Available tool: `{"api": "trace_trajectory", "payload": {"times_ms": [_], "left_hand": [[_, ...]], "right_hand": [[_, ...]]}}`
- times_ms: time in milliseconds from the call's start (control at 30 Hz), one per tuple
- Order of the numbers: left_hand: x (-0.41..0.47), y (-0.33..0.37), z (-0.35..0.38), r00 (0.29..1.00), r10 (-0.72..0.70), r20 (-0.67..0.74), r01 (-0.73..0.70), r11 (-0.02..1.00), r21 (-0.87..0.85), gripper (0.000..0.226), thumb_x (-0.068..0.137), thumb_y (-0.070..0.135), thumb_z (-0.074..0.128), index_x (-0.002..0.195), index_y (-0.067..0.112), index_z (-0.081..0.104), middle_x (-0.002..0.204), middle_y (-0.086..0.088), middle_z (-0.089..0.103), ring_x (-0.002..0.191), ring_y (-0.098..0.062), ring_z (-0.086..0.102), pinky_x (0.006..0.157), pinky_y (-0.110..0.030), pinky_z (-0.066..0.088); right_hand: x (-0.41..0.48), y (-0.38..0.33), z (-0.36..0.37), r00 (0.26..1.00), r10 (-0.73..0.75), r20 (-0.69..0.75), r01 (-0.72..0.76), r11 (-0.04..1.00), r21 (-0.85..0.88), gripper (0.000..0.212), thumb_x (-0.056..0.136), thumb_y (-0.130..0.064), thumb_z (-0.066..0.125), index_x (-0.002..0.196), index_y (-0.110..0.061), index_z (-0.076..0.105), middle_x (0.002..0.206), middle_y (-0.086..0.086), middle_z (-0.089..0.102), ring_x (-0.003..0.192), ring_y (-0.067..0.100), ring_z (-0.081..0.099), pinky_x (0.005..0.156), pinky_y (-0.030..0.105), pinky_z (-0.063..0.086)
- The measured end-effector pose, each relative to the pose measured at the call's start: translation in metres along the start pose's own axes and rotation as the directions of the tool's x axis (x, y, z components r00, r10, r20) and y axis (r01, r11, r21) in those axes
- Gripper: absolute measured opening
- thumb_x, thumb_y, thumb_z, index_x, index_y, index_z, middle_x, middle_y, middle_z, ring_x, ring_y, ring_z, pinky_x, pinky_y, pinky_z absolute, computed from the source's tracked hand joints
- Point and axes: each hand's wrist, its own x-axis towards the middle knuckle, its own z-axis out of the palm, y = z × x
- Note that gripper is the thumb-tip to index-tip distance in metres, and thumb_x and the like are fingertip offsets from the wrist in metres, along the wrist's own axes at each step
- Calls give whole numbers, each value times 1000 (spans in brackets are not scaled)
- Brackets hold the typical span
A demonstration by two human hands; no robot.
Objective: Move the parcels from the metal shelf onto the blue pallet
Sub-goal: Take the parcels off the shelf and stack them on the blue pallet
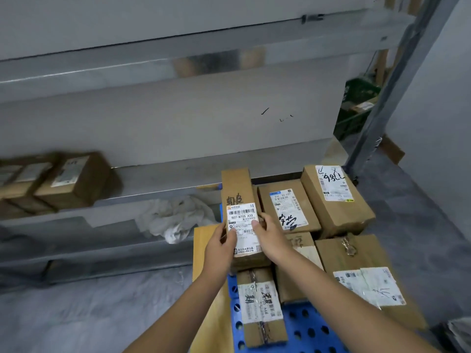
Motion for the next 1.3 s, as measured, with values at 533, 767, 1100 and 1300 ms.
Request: {"api": "trace_trajectory", "payload": {"times_ms": [533,767,1100,1300], "left_hand": [[-45,50,-51,983,145,-111,-109,952,285,43,101,32,46,138,12,51,137,-4,56,127,-17,51,103,-28,39],[-68,70,-184,935,309,-174,-167,817,553,45,100,31,49,139,7,47,141,-9,51,129,-21,47,101,-22,31],[-111,33,-433,895,405,-186,-99,587,803,50,100,34,44,144,12,38,145,-3,43,135,-18,37,112,-33,31],[-120,-1,-575,883,378,-278,-5,600,800,49,99,36,45,142,14,39,143,0,42,132,-16,40,107,-36,38]], "right_hand": [[-32,-73,-9,892,-441,98,443,808,-388,41,99,-25,45,139,-17,46,138,3,47,131,20,39,106,31,33],[-67,-147,74,779,-516,356,627,653,-425,44,96,-23,54,138,-12,47,134,5,51,126,19,48,104,27,34],[-116,-249,281,689,-552,470,718,433,-545,51,99,-35,46,144,-12,42,146,7,46,135,24,40,108,31,31],[-142,-292,417,656,-523,544,752,397,-526,57,98,-40,46,145,-9,38,147,9,44,135,23,40,110,33,32]]}}
